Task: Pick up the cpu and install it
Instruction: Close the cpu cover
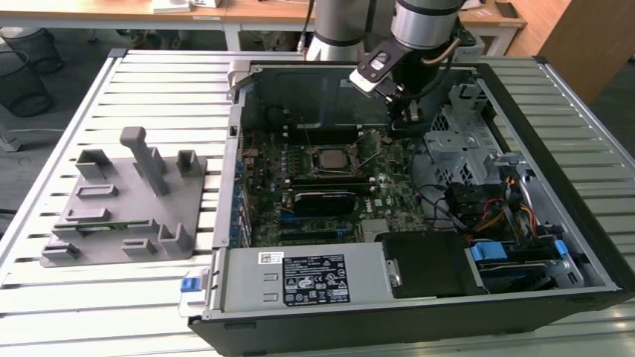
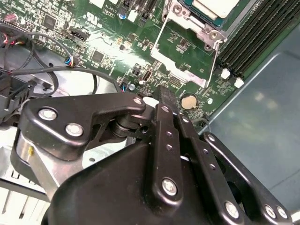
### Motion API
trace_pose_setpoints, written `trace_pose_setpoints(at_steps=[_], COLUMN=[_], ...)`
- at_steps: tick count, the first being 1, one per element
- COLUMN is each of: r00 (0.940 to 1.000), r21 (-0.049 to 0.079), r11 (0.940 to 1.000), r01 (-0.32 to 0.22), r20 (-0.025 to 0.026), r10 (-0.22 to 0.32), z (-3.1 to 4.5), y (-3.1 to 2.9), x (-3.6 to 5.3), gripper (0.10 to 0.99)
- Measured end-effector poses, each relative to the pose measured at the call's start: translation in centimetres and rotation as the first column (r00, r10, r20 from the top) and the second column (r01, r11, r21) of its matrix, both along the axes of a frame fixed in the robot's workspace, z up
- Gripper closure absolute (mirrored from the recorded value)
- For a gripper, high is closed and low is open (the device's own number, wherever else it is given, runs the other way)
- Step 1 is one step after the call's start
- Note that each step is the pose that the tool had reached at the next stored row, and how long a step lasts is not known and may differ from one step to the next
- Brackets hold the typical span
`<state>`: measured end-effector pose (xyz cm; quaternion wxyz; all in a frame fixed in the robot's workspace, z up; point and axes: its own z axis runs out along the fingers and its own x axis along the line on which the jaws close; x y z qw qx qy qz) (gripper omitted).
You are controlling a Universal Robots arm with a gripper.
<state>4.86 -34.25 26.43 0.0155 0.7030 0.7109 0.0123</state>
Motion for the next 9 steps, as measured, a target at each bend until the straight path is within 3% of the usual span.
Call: trace_pose_setpoints(at_steps=[7, 9], r00=[0.9999, 0.9998], r21=[0.000, 0.001], r11=[1.0000, 1.0000], r01=[-0.004, -0.008], r20=[-0.0116, -0.0174], r10=[0.004, 0.008], z=[-0.85, -1.06], y=[0.00, 0.00], x=[0.39, 0.43], gripper=[0.980, 0.980])
